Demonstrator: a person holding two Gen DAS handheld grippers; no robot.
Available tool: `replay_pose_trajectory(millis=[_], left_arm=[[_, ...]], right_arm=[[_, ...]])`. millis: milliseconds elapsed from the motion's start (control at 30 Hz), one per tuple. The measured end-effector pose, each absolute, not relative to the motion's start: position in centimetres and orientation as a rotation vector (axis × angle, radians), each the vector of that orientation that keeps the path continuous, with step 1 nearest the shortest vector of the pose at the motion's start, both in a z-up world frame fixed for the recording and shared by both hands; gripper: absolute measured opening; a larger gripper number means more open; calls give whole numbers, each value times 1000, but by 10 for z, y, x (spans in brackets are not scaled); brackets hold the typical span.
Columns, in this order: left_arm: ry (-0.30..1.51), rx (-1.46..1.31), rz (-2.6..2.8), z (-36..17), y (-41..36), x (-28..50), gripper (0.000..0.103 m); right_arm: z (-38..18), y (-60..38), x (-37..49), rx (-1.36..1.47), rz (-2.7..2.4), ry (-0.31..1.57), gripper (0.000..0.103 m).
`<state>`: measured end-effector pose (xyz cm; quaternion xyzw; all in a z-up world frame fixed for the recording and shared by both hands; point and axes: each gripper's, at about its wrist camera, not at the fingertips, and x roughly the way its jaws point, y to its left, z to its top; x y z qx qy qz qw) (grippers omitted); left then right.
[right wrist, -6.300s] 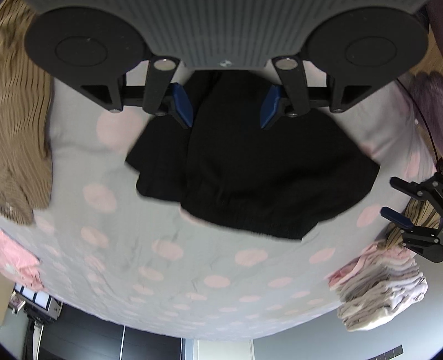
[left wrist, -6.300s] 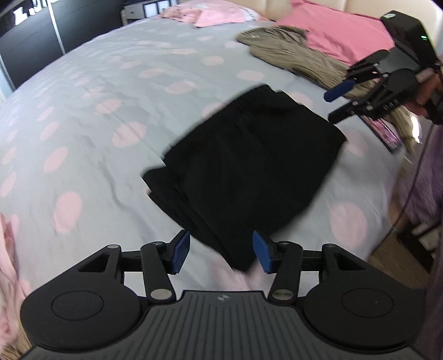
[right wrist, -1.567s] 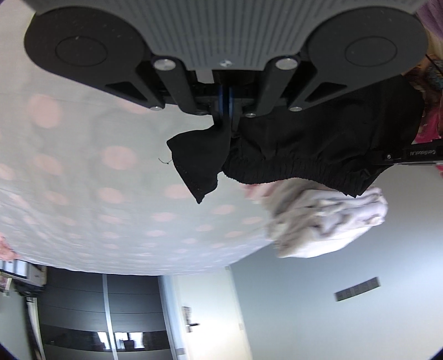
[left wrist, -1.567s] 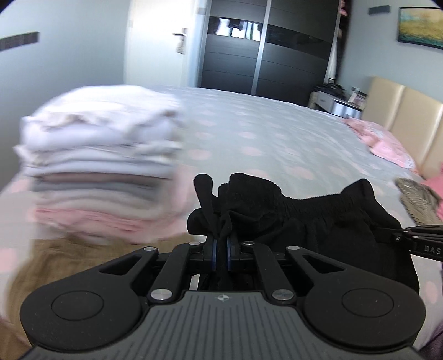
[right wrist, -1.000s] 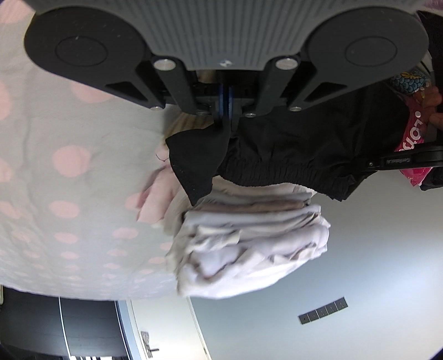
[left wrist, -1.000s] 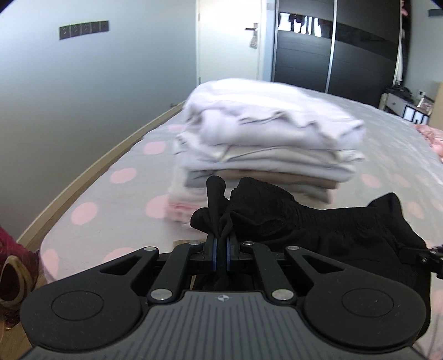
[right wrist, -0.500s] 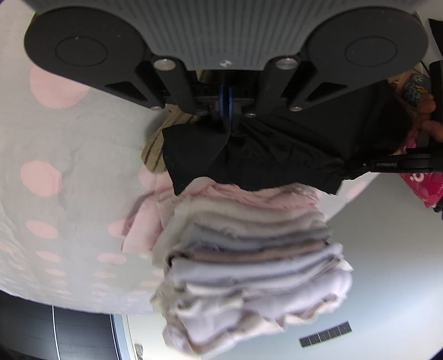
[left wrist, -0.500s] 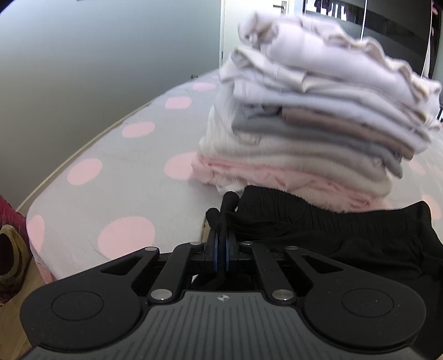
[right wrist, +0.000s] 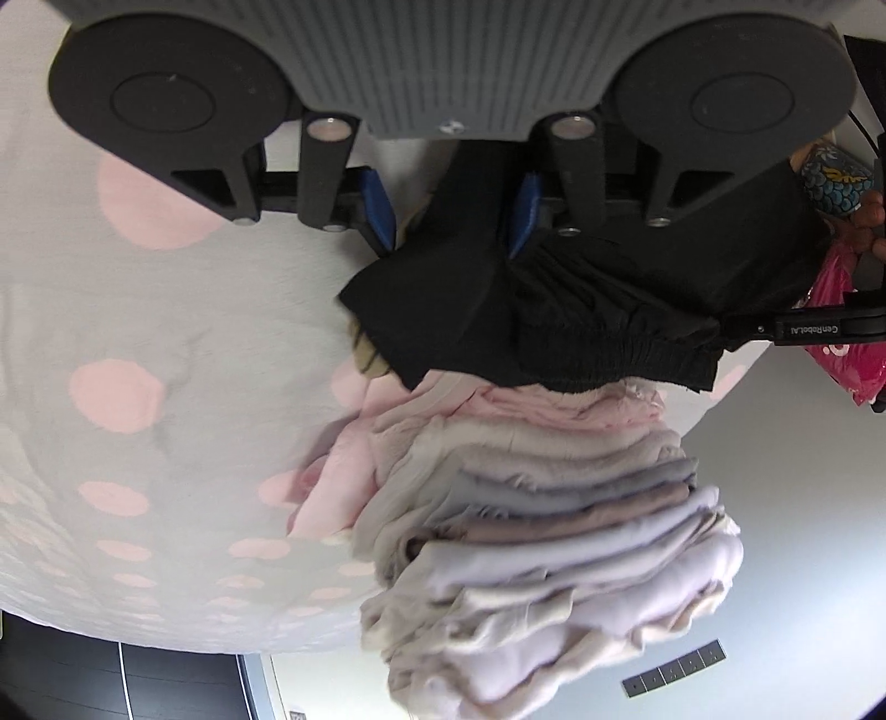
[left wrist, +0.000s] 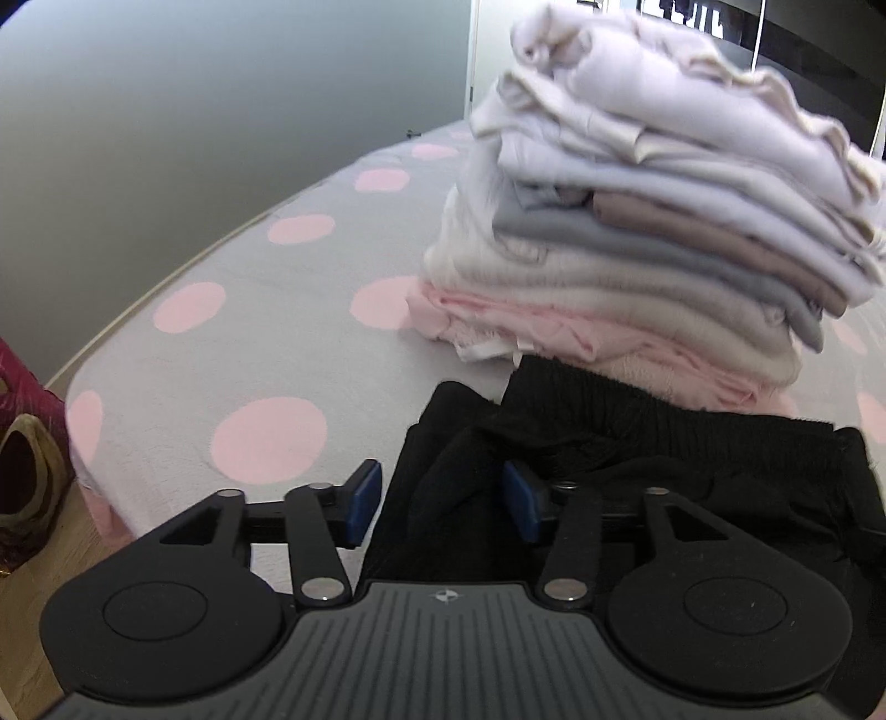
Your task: Fold clothes
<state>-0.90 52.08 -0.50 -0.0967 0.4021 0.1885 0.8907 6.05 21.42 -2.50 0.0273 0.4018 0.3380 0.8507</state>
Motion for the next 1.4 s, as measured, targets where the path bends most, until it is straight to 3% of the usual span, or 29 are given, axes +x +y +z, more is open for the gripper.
replay_pose_trajectory(millis=[333, 500, 700, 1033, 1400], left_arm=[[800, -105, 307, 55, 461, -13, 53], [798, -40, 177, 88, 406, -11, 54], [780, 65, 26, 115, 322, -13, 54], [679, 174, -146, 135, 169, -28, 54], [543, 104, -251, 143, 49, -41, 61]], right_arm=[[11, 161, 48, 27, 656, 795, 55], [29, 124, 41, 21, 624, 770, 65], [44, 69, 28, -2, 551, 741, 66], [61, -47, -8, -21, 379, 668, 65], [89, -152, -56, 34, 217, 563, 79]])
